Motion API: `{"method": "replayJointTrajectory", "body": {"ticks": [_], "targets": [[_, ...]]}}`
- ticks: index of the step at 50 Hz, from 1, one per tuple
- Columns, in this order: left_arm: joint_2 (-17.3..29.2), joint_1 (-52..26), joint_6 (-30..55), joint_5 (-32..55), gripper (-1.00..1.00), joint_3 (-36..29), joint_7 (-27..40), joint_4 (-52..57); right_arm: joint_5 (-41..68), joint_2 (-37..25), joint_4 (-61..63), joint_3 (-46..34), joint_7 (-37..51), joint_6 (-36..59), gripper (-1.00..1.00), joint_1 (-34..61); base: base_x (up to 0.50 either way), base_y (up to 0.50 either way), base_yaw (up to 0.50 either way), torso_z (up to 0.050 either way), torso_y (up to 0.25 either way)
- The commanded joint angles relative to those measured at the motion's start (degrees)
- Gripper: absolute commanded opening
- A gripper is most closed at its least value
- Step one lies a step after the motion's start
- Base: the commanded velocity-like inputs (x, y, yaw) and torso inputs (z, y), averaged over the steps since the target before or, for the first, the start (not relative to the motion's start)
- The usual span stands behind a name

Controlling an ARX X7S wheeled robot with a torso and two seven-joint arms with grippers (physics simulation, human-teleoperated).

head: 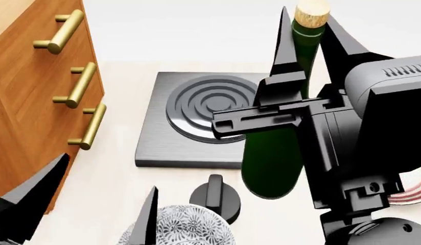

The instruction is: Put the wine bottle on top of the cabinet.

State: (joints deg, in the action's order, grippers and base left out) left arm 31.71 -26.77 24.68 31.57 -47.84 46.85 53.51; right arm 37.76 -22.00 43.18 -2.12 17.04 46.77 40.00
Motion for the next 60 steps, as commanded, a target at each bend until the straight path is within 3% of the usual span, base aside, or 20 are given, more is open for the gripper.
{"method": "replayJointTrajectory", "body": {"ticks": [1, 24, 43, 60], "targets": [[-5.4, -3.0, 3.9, 1.3, 1.00, -6.0, -4.2, -5.9, 0.8, 1.4, 2.7, -2.3, -0.2, 1.5, -1.00, 2.6, 0.00, 0.00, 0.00, 0.000, 0.000], [-11.4, -7.4, 5.4, 3.7, 1.00, -8.3, -11.4, -20.9, 0.0, 2.8, 2.8, -5.2, 0.4, -0.1, -1.00, 2.0, 0.00, 0.00, 0.00, 0.000, 0.001], [-13.8, -11.8, 4.4, 6.7, 1.00, -4.2, -13.8, -26.9, 0.9, 2.5, 4.7, -6.2, 0.9, -0.3, -1.00, 1.2, 0.00, 0.00, 0.00, 0.000, 0.001], [-16.7, -12.9, 1.6, 5.6, 1.00, -4.5, -15.6, -30.7, 1.2, 2.1, 5.6, -6.4, 1.3, -1.3, -1.00, 0.2, 0.00, 0.00, 0.00, 0.000, 0.000]]}}
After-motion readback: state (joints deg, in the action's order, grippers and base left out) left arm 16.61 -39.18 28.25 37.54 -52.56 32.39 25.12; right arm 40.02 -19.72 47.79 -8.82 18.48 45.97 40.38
